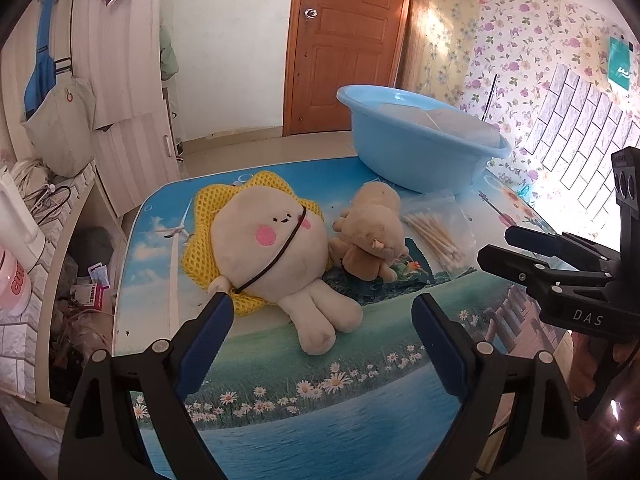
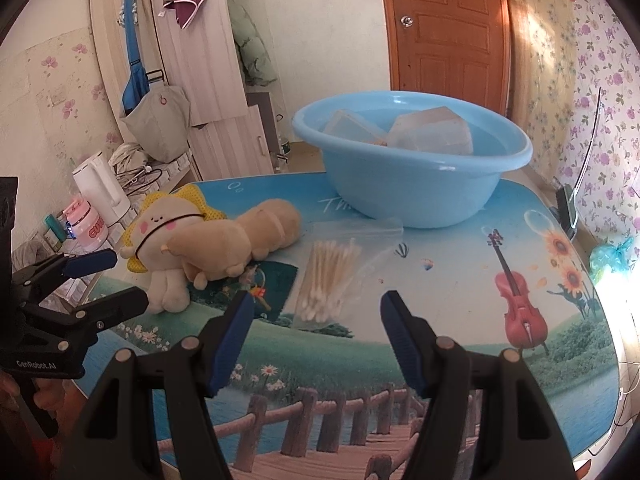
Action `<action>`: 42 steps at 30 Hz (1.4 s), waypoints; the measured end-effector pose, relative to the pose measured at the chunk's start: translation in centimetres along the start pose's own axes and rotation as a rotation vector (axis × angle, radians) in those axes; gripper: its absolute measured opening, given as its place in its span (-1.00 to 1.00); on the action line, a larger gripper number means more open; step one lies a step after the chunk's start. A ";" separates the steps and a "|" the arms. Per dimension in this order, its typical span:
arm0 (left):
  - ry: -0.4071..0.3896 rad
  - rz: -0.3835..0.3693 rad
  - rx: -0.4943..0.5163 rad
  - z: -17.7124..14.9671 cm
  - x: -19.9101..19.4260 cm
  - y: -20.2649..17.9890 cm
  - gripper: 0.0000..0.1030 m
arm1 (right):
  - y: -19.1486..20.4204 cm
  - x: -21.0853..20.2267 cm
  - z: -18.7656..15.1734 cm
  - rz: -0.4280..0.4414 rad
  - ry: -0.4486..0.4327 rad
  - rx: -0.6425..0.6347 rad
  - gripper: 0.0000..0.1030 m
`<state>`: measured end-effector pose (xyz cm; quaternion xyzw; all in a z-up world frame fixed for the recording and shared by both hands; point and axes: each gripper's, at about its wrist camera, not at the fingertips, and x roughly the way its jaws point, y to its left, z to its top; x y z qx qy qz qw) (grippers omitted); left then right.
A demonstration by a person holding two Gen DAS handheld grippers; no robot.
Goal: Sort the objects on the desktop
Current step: 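Move the left tool to the yellow-hat plush doll while the right tool approaches the cotton-swab bag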
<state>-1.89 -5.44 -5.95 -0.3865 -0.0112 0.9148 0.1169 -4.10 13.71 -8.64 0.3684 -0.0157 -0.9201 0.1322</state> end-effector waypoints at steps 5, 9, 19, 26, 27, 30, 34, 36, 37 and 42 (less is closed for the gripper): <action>0.014 0.004 0.003 -0.2 0.4 0.2 0.76 | 0.1 0.5 -0.2 0.005 0.018 0.008 0.28; 0.013 0.012 0.006 -0.3 0.4 0.6 0.76 | 0.2 0.9 -0.3 0.004 0.029 0.006 0.28; 0.029 0.036 -0.054 -0.5 1.1 3.3 0.76 | 0.4 1.7 -0.5 -0.010 0.055 0.010 0.28; 0.028 0.045 -0.100 -0.1 1.7 4.8 0.76 | 0.3 2.2 -0.5 -0.020 0.067 0.012 0.28; 0.032 0.044 -0.104 0.1 1.9 5.0 0.76 | 0.4 2.4 -0.4 -0.024 0.070 0.011 0.28; 0.031 0.026 -0.129 0.6 2.1 5.2 0.76 | 0.4 2.9 -0.1 -0.033 0.080 0.010 0.28; 0.025 0.002 -0.156 1.6 2.7 5.3 0.76 | 0.2 3.3 0.9 -0.069 0.073 0.009 0.28; 0.032 0.009 -0.134 2.0 3.3 5.0 0.76 | 0.0 3.7 1.5 -0.088 0.081 0.007 0.27; 0.038 0.012 -0.126 2.2 3.7 4.8 0.76 | -0.2 4.0 1.8 -0.101 0.088 0.008 0.27; 0.047 0.023 -0.105 1.9 4.8 4.1 0.54 | -0.5 5.2 2.2 -0.119 0.132 0.022 0.27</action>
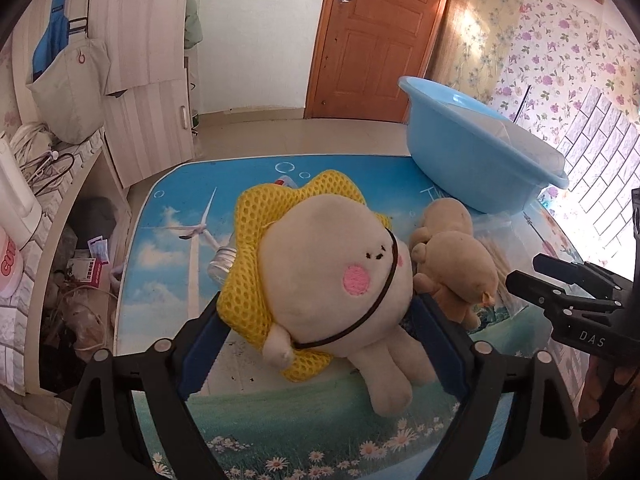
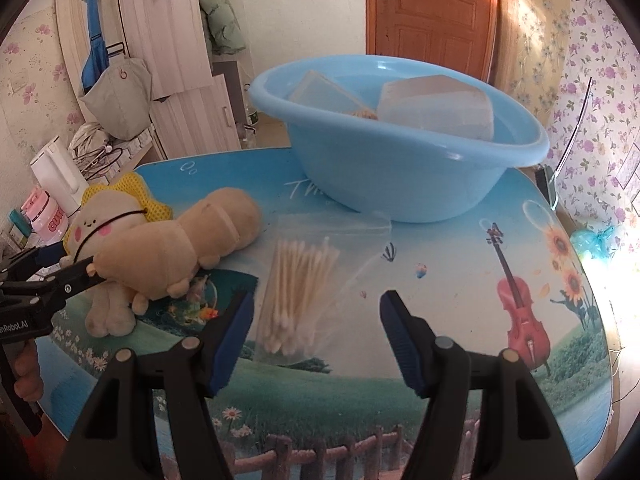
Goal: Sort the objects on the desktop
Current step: 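Move the left tool to the yellow-hat plush doll while the right tool approaches the cotton-swab bag, then grasp the plush doll with the left tool while the right tool grasps the cotton-swab bag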
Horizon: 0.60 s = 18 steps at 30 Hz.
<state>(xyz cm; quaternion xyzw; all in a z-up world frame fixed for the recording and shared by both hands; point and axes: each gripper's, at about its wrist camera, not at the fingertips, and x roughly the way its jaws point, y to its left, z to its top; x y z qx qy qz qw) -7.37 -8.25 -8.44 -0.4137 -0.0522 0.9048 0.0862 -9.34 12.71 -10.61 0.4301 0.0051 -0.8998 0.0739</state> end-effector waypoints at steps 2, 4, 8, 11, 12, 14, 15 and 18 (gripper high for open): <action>-0.013 -0.017 0.007 -0.2 -0.4 -0.2 0.26 | 0.0 0.2 -0.3 0.007 0.009 -0.002 0.27; -0.013 -0.027 0.014 -0.3 -0.7 -0.2 0.19 | 0.1 0.2 -0.5 0.007 0.013 -0.013 0.27; -0.019 -0.036 0.027 -0.8 -1.6 -0.5 0.17 | 0.3 0.5 -0.8 0.024 0.031 -0.028 -0.21; -0.022 -0.038 0.045 -1.1 -2.5 -0.8 0.17 | 0.2 0.3 -1.1 0.027 0.030 -0.035 -0.36; -0.026 -0.039 0.051 -1.2 -2.9 -0.9 0.17 | 0.1 0.1 -1.1 0.031 0.027 -0.035 -0.41; -0.031 -0.043 0.055 -1.4 -3.7 -0.9 0.17 | -0.1 -0.4 -1.0 0.031 0.014 -0.028 -0.50; -0.034 -0.046 0.056 -1.6 -4.1 -1.0 0.17 | -0.3 -0.7 -1.0 0.031 0.008 -0.024 -0.51; -0.029 -0.051 0.071 -2.2 -5.3 -1.2 0.17 | -1.0 -1.7 -1.2 0.034 -0.009 -0.014 -0.55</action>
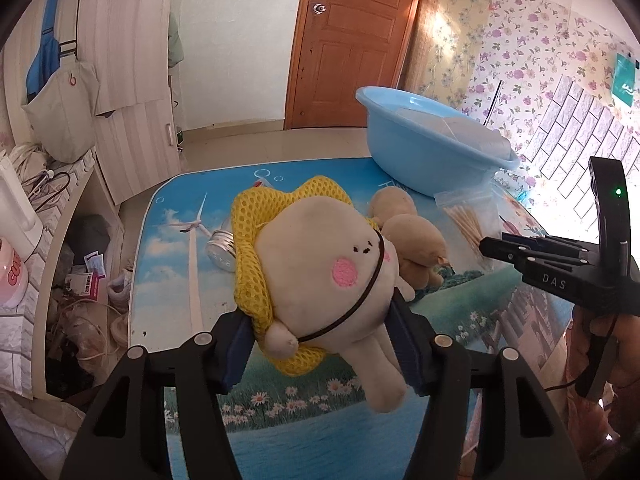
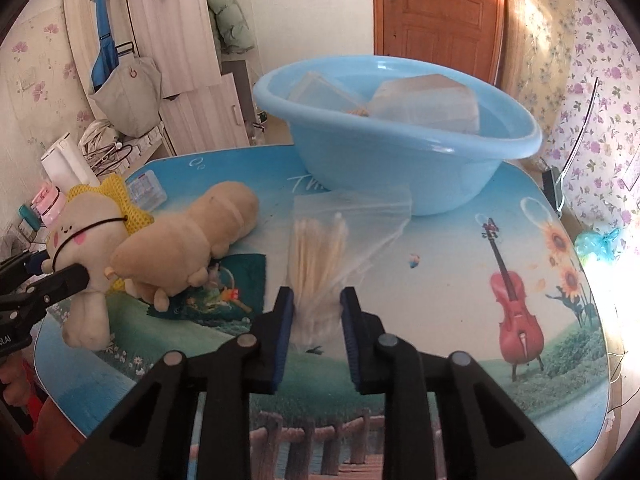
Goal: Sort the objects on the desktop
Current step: 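Grasp the plush doll with the left tool while the right tool grasps the cotton-swab bag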
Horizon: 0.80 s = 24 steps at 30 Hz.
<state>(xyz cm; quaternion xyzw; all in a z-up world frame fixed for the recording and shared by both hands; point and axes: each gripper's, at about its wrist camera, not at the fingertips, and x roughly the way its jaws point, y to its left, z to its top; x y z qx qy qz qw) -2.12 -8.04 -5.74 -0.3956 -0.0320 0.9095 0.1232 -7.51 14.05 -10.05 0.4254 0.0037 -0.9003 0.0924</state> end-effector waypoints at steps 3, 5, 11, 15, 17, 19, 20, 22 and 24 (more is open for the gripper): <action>0.012 0.013 0.038 -0.7 -0.8 -0.7 0.18 | -0.7 -1.2 -0.2 0.004 -0.009 0.003 -0.58; 0.029 0.024 0.061 -1.3 -0.7 -1.1 0.19 | -1.2 -1.9 -0.5 0.004 -0.011 0.008 -0.58; 0.031 0.071 0.044 -2.0 0.6 -1.4 0.38 | -2.6 -2.2 -1.6 -0.008 0.007 0.020 -0.58; 0.028 0.075 0.028 -1.7 1.2 -1.3 0.56 | -2.6 -1.8 -1.9 0.003 0.019 0.015 -0.53; 0.045 0.083 0.030 -1.7 1.6 -1.4 0.67 | -2.4 -1.6 -1.9 -0.001 0.021 0.002 -0.52; 0.056 0.088 0.030 -1.6 2.0 -1.4 0.69 | -2.0 -1.2 -2.0 -0.003 0.033 -0.013 -0.48; 0.057 0.092 0.028 -1.6 2.2 -1.4 0.71 | -1.8 -1.0 -2.0 -0.004 0.037 -0.019 -0.48; 0.056 0.096 0.026 -1.5 2.4 -1.5 0.72 | -1.6 -0.8 -2.1 -0.011 0.037 -0.026 -0.39; 0.056 0.097 0.021 -1.4 2.6 -1.5 0.72 | -1.3 -0.6 -2.1 -0.009 0.039 -0.036 -0.31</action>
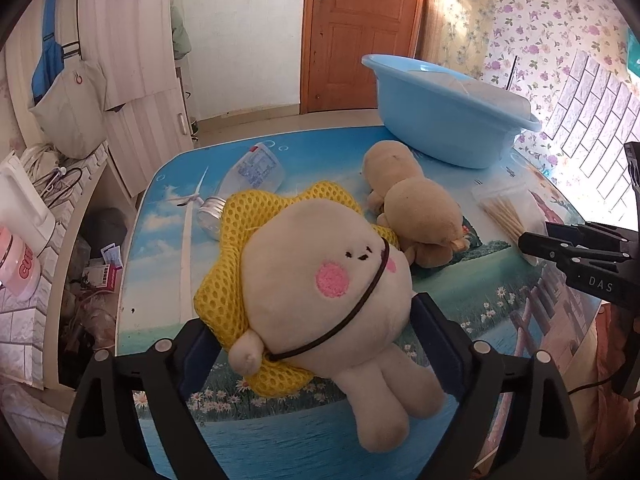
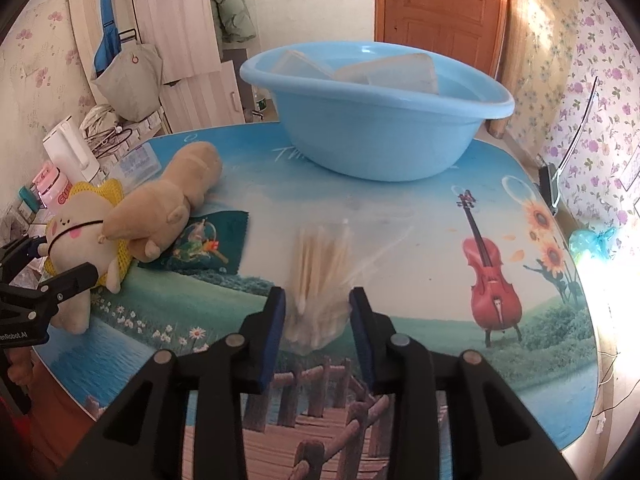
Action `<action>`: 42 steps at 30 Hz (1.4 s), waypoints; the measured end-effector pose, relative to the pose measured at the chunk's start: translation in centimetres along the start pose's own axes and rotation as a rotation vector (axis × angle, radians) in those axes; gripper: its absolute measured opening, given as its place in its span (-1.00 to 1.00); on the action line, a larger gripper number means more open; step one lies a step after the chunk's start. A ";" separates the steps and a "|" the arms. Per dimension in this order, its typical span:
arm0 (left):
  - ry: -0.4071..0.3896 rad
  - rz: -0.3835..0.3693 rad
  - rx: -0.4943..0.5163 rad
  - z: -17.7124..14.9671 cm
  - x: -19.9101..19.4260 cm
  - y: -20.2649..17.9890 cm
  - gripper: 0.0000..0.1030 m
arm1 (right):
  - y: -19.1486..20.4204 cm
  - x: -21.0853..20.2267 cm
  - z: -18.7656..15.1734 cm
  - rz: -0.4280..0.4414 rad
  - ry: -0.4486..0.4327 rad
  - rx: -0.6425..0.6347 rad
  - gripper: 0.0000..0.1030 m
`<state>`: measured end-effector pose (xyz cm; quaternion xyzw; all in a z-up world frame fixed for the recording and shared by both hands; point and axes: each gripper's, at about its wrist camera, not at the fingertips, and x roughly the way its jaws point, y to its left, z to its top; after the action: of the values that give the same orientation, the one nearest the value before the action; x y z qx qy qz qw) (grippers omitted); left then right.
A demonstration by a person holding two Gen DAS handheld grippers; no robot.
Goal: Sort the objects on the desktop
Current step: 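Grasp the plush doll with the left tool while the right tool grasps the cotton-swab bag, then carry the plush doll in the left tool while the right tool carries the swab bag to the basin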
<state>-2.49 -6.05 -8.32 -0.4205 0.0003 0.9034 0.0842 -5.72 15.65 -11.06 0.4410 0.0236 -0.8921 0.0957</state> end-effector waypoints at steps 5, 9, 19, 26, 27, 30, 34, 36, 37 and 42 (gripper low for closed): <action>-0.002 -0.027 -0.019 -0.1 0.0 0.2 0.45 | 0.2 0.4 -0.3 -0.019 -0.002 -0.024 -0.34; -0.021 -0.039 -0.035 -0.3 -0.8 0.5 0.36 | -0.2 -0.5 -0.2 -0.007 -0.032 -0.013 -0.56; -0.159 -0.059 -0.010 2.2 -5.8 -0.5 0.35 | 0.3 -4.5 1.3 0.040 -0.162 -0.027 -0.59; -0.214 -0.104 0.019 4.4 -8.0 -2.3 0.35 | 1.2 -8.1 2.4 0.139 -0.294 -0.061 -0.59; -0.220 -0.107 0.024 4.7 -8.1 -2.5 0.35 | 1.2 -8.5 2.6 0.139 -0.312 -0.061 -0.59; -0.226 -0.127 0.032 5.6 -8.1 -3.4 0.35 | 0.6 -9.3 3.7 0.134 -0.340 -0.048 -0.59; -0.229 -0.133 0.058 6.8 -7.6 -4.6 0.35 | -1.2 -9.2 5.4 0.103 -0.352 -0.003 -0.59; -0.228 -0.141 0.066 7.4 -7.2 -5.1 0.35 | -2.2 -9.1 6.0 0.098 -0.355 0.026 -0.59; -0.227 -0.146 0.067 7.7 -7.0 -5.4 0.35 | -2.6 -9.0 6.2 0.092 -0.356 0.035 -0.59; -0.213 -0.164 0.076 9.2 -5.3 -6.7 0.35 | -4.2 -8.3 6.7 0.075 -0.351 0.062 -0.59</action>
<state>-5.12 0.36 2.14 -0.3172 -0.0090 0.9323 0.1734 -6.82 20.21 -0.56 0.2820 -0.0374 -0.9514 0.1179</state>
